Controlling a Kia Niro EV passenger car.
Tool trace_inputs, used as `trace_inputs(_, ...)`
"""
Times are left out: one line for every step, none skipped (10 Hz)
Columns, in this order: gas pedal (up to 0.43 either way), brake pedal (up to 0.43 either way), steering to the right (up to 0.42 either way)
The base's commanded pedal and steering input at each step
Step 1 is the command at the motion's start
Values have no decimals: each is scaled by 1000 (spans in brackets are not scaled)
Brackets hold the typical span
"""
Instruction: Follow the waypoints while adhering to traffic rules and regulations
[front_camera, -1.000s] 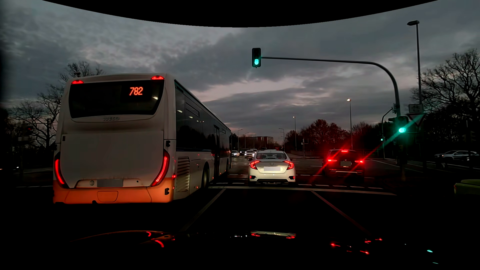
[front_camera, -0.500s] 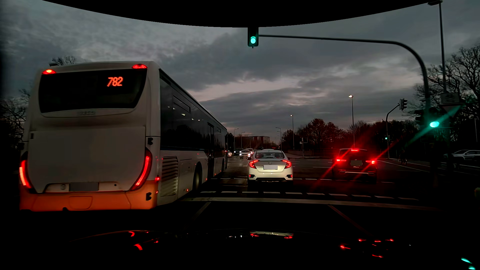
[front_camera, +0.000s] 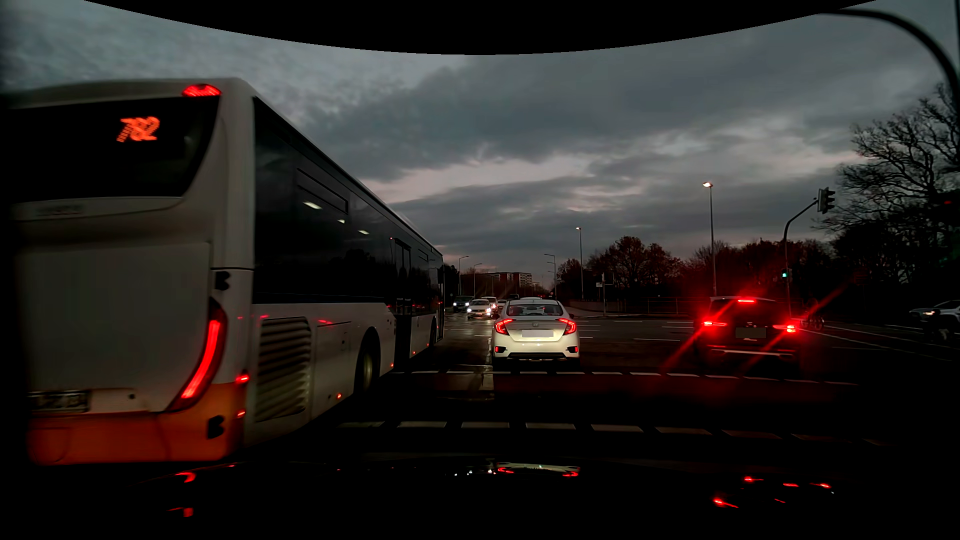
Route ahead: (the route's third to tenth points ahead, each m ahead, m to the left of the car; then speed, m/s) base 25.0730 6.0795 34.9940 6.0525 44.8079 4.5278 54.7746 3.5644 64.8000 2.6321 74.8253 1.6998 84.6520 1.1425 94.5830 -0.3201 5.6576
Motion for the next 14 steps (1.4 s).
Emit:
trace_inputs(157, 0, 29)
trace_inputs(157, 0, 31)
trace_inputs(157, 0, 32)
trace_inputs(157, 0, 33)
trace_inputs(157, 0, 33)
trace_inputs(157, 0, 34)
trace_inputs(157, 0, 33)
trace_inputs(157, 0, 33)
trace_inputs(157, 0, 32)
trace_inputs(157, 0, 30)
trace_inputs(157, 0, 24)
trace_inputs(157, 0, 18)
trace_inputs(157, 0, 10)
trace_inputs(157, 0, 5)
